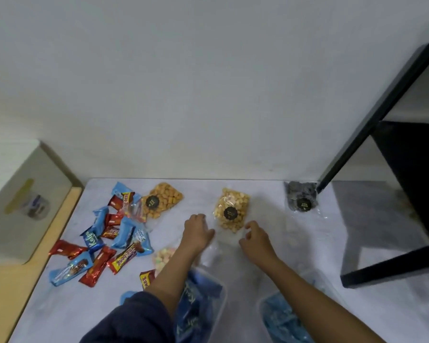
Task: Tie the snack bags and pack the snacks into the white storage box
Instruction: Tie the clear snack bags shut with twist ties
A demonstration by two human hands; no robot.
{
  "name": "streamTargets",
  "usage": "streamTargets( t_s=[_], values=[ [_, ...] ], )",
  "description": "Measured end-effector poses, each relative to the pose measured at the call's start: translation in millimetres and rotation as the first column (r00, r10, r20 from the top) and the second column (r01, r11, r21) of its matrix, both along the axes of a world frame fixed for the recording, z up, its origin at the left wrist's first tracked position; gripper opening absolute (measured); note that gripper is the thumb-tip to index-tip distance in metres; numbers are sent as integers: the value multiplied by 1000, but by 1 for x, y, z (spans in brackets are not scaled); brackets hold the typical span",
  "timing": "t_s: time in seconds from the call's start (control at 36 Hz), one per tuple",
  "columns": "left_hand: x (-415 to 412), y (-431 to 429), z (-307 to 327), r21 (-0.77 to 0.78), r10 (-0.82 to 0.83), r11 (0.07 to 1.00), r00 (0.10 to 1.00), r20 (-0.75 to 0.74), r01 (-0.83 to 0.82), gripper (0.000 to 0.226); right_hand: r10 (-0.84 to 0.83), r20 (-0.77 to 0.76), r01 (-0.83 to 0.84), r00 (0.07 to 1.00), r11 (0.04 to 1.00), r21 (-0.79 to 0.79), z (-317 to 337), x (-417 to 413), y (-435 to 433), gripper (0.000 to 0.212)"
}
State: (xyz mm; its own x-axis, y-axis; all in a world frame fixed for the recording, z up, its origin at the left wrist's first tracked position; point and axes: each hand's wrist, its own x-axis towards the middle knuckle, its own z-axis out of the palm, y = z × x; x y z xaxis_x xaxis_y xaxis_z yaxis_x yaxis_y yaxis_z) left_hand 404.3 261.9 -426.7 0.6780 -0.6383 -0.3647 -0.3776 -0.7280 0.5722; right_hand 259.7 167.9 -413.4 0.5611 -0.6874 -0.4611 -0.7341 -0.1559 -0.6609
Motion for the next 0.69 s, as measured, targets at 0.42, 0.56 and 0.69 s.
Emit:
streamTargets(
  t_s=[0.42, 0.56, 0.69],
  values=[
    [-7, -20, -8, -18, 122, 992, 989, -83, -124, 67, -259, 153, 232, 954, 958, 170, -24, 19, -14, 29],
    [-13, -22, -3, -99, 154, 980, 973, -170, -172, 67, -317, 163, 285, 934, 939, 193, -21, 13, -22, 17],
    [-17, -24, 2, -140, 116, 979, 968, -222, -150, 55, -231, 190, 222, 954, 973, 67, -9, 7, -30, 31]
  ],
)
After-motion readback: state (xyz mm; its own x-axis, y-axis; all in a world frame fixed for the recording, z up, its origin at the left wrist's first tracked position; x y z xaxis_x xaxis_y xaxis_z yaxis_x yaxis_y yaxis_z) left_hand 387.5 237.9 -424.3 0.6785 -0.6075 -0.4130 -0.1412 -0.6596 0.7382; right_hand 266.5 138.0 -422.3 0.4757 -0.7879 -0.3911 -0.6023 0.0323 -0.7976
